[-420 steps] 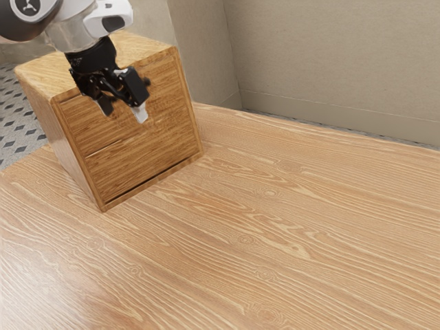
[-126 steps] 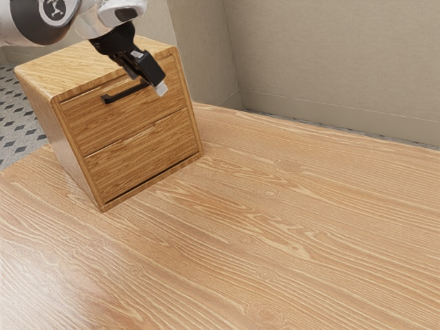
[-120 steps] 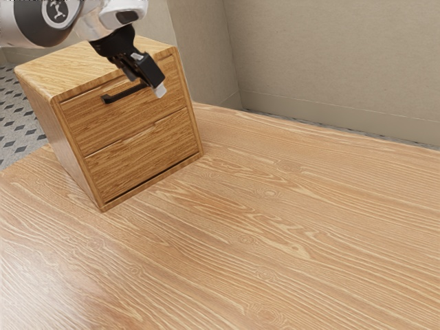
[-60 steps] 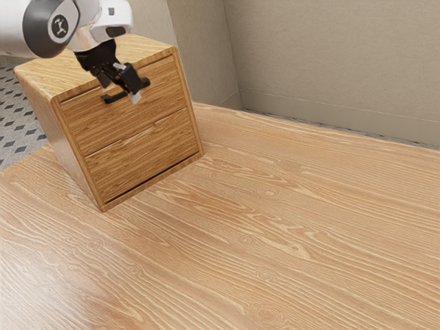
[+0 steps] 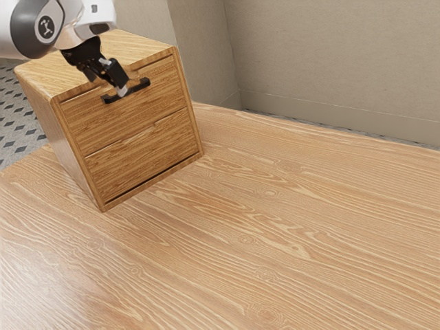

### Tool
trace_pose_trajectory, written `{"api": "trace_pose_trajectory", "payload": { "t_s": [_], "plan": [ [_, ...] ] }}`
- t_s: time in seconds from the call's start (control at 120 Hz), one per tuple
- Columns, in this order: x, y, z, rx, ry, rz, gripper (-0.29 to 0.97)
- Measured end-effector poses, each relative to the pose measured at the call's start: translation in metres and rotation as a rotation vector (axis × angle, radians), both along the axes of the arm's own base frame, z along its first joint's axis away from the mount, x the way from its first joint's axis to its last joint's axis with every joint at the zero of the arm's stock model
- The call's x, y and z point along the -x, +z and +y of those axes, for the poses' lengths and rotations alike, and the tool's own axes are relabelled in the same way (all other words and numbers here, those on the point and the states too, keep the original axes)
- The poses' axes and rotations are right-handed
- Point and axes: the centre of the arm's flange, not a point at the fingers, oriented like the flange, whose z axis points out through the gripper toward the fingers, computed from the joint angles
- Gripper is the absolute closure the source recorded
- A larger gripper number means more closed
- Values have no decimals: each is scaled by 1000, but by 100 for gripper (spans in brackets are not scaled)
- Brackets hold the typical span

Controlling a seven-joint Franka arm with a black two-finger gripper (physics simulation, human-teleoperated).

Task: Pull the drawer handle with one arm to open the drawer

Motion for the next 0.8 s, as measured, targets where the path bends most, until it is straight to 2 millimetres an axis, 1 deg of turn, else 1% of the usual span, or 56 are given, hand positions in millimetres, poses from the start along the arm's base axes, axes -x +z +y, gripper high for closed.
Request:
{"api": "trace_pose_trajectory", "payload": {
  "t_s": [0.242,0.517,0.6,0.642,0.7,0.8],
  "plan": [
    [-9,-12,1,-15,-37,12,0],
    [-11,-14,2,-36,-78,26,0],
    [-9,-14,6,-62,-87,39,0],
    [-7,-14,13,-72,-82,45,0],
    [-7,-18,19,-81,-82,58,0],
    [-13,-25,16,-87,-106,72,0]
  ]
}}
